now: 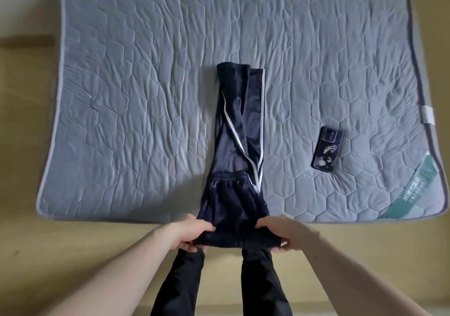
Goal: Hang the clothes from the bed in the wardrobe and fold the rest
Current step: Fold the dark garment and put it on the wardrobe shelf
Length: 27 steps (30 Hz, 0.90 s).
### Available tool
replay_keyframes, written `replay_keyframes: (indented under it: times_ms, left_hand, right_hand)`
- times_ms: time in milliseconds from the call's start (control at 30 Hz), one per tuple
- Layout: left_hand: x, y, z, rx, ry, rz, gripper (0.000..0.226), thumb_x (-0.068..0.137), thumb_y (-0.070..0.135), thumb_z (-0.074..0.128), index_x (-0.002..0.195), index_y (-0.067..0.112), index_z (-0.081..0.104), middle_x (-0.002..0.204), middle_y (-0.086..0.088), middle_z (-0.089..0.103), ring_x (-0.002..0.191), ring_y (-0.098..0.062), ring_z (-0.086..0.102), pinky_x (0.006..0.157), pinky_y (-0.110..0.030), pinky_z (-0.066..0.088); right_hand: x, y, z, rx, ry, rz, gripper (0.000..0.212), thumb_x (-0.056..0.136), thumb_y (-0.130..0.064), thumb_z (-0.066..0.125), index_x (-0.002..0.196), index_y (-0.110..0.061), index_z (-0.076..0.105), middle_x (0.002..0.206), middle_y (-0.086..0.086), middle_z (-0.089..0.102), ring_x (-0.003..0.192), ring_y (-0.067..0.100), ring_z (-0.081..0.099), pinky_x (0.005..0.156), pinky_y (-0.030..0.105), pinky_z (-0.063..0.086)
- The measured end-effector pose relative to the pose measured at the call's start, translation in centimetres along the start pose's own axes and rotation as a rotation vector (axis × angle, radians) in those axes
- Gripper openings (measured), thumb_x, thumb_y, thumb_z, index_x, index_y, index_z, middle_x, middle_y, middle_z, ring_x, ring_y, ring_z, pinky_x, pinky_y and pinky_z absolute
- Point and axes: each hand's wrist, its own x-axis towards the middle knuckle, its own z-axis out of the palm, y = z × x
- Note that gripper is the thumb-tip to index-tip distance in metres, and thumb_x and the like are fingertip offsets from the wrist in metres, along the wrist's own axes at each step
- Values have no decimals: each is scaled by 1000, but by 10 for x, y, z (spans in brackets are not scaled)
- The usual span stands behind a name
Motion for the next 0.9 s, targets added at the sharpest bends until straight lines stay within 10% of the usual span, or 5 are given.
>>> replay_keyframes:
  times_ms: [567, 767, 900]
  left_hand:
    - [-29, 254, -112, -488, 164, 325, 39, 93, 51, 49, 97, 18, 71, 69, 2, 76, 50, -11, 70, 47, -20, 52]
    - [-5, 313, -152, -468, 211, 438, 69, 94, 73, 43, 117, 13, 66, 102, -4, 80, 84, -19, 78, 65, -31, 61]
    - [28, 323, -162, -66, 551, 491, 50, 99, 55, 51, 123, 13, 66, 117, -6, 72, 96, -23, 71, 74, -34, 59]
  right_hand:
    - [-54, -234, -107, 322, 313, -405, 20, 95, -29, 52, 97, -11, 61, 67, 13, 74, 33, 15, 59, 30, 15, 35]
    - [-29, -303, -125, 469, 364, -543, 37, 99, -46, 58, 114, -13, 62, 101, 10, 74, 72, 24, 78, 52, 30, 60]
    - [18, -290, -106, 272, 533, -503, 56, 93, -36, 68, 141, -11, 54, 130, 14, 67, 97, 31, 74, 79, 42, 64]
